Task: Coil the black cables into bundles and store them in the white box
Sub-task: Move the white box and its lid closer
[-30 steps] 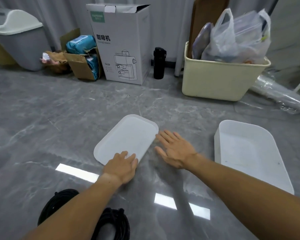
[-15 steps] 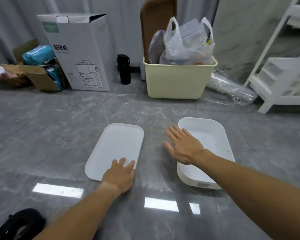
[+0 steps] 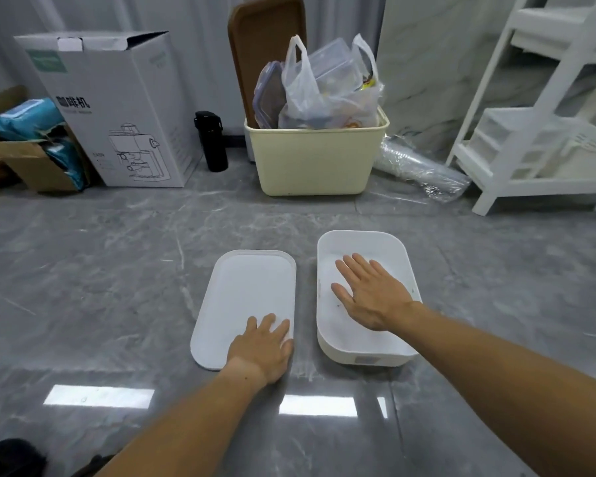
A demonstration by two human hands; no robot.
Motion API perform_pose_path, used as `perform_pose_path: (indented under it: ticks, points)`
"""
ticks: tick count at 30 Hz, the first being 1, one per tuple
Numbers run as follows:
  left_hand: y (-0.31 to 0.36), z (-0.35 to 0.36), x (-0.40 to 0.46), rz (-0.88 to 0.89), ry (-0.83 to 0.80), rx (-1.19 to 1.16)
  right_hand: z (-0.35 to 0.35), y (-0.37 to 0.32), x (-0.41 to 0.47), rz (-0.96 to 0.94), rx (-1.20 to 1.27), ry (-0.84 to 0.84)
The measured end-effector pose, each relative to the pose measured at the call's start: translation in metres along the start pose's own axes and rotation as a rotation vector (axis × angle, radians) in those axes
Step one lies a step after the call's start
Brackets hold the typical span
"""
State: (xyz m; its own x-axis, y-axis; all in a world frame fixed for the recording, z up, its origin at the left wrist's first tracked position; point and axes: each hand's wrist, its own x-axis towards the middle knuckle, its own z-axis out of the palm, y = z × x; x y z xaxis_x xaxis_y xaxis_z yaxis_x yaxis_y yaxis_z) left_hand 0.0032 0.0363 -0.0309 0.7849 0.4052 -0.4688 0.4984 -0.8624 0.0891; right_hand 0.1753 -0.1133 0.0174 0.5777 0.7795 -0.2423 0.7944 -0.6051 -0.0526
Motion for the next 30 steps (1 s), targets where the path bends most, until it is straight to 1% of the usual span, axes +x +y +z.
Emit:
perform_pose_path:
  ticks: [4,9,15,19,24,30]
  points:
    - [0.003,-0.001,0.002,0.051,-0.007,0.105,0.002,0.005,-0.004,0.019,0.003,0.004]
    - [0.003,-0.011,0.008,0.009,0.156,0.127,0.001,0.005,-0.006,0.024,0.024,0.007]
    - [-0.006,-0.041,0.008,0.027,0.263,0.103,-0.005,-0.011,-0.003,0.003,0.048,0.037]
    - [-0.024,-0.053,0.001,0.002,0.319,0.041,-0.009,-0.035,0.003,-0.059,0.037,0.064]
    - [-0.058,-0.06,-0.018,-0.039,0.381,-0.047,-0.011,-0.075,0.01,-0.184,0.005,0.166]
    - [-0.11,-0.053,-0.055,-0.152,0.419,-0.116,-0.009,-0.134,0.021,-0.276,0.036,0.132]
